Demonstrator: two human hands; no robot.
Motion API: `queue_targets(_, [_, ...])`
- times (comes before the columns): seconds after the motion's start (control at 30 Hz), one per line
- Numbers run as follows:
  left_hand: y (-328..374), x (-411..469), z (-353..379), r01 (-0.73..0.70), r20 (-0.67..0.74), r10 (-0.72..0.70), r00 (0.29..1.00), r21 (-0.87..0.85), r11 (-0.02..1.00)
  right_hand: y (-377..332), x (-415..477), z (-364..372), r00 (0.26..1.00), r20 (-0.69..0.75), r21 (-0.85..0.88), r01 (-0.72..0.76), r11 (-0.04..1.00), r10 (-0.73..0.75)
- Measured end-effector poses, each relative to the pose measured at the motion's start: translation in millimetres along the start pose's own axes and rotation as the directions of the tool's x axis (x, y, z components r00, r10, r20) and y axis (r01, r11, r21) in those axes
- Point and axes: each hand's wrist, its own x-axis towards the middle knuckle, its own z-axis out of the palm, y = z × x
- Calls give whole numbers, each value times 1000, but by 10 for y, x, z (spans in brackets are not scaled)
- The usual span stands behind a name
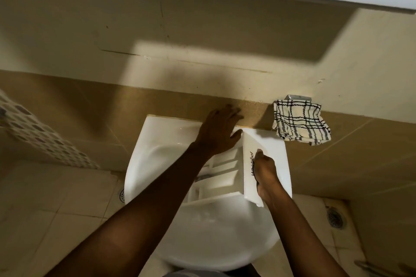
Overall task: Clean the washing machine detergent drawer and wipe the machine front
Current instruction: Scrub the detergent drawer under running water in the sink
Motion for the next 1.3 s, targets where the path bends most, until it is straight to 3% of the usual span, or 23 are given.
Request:
queue_targets(0.07, [-96, 11, -27, -115, 94, 112, 989, 26, 993, -8, -9, -30, 1000, -7, 19, 1, 1000, -1])
queue_targets(0.2, [-386, -229, -129, -283, 52, 282, 958, 19, 959, -29, -27, -76, 1000, -10, 36, 4, 999, -4])
queue_targets(0.27, [-438, -337, -143, -299, 50, 299, 953, -11, 954, -23, -38, -88, 1000, -9, 29, 17, 999, -17])
queue_targets(0.57, [71, -744, -59, 47, 39, -40, 998, -219, 974, -66, -319, -1, 969, -20, -57, 247, 967, -248])
queue_targets(0.73, [190, -913, -71, 361, 134, -336, 932, -417, 834, -78, -541, 59, 905, 30, -210, 422, 882, -425])
queue_targets(0.9, [129, -887, -203, 346, 82, -359, 930, -527, 776, -79, -668, 82, 806, 125, -346, 581, 736, -578])
queue_targets(1.07, [62, -1016, -277, 321, -30, -427, 904, -614, 721, -29, -648, -108, 652, 204, -517, 705, 485, -730])
queue_targets(1.17, [111, -1100, -292, 312, -106, -500, 860, -665, 679, 80, -520, -306, 576, 87, -551, 708, 443, -813])
queue_targets(1.2, [124, -1125, -291, 301, -134, -508, 851, -670, 679, 128, -515, -366, 594, 6, -572, 661, 485, -804])
queue_targets(1.23, [135, -1148, -287, 293, -158, -516, 842, -671, 682, 189, -498, -411, 658, -90, -547, 595, 589, -747])
queue_targets(1.3, [160, -1203, -268, 284, -192, -528, 827, -668, 688, 230, -543, -449, 867, -119, -269, 440, 857, -483])
